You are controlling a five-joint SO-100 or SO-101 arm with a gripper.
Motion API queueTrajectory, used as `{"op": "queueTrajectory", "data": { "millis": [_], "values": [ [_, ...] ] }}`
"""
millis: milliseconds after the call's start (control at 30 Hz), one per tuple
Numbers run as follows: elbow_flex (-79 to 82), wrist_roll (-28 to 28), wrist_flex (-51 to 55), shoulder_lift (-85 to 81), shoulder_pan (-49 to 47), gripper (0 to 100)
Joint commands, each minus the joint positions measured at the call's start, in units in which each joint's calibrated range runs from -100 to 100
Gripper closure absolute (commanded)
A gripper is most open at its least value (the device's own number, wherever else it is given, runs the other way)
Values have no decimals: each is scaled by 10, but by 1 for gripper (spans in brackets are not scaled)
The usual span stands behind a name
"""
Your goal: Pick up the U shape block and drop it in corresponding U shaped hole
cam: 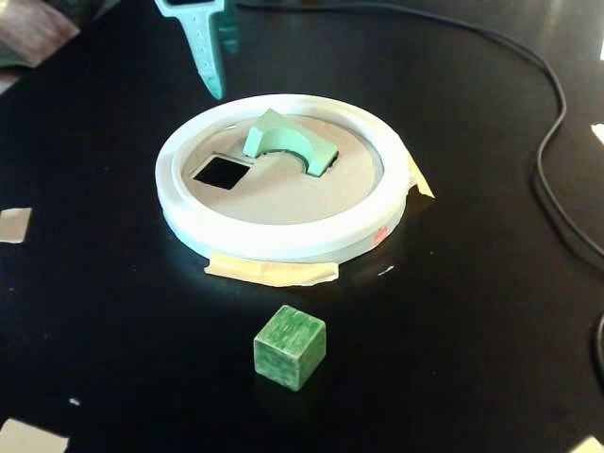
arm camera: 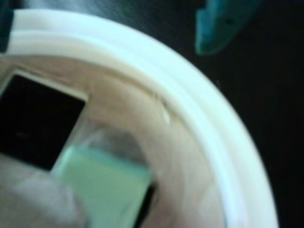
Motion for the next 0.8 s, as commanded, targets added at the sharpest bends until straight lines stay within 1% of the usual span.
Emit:
{"op": "queueTrajectory", "data": {
  "millis": [0,100,133,200,300,367,600,767],
  "values": [
    [-50,122,14,-54,5,34],
    [-55,209,-3,-60,43,34],
    [-55,253,-15,-62,59,32],
    [-54,298,-30,-61,69,33],
    [-46,348,-33,-60,75,32],
    [-52,362,-36,-54,68,32],
    [-42,368,-54,-52,45,32],
    [-15,390,-128,-62,45,32]
  ]
}}
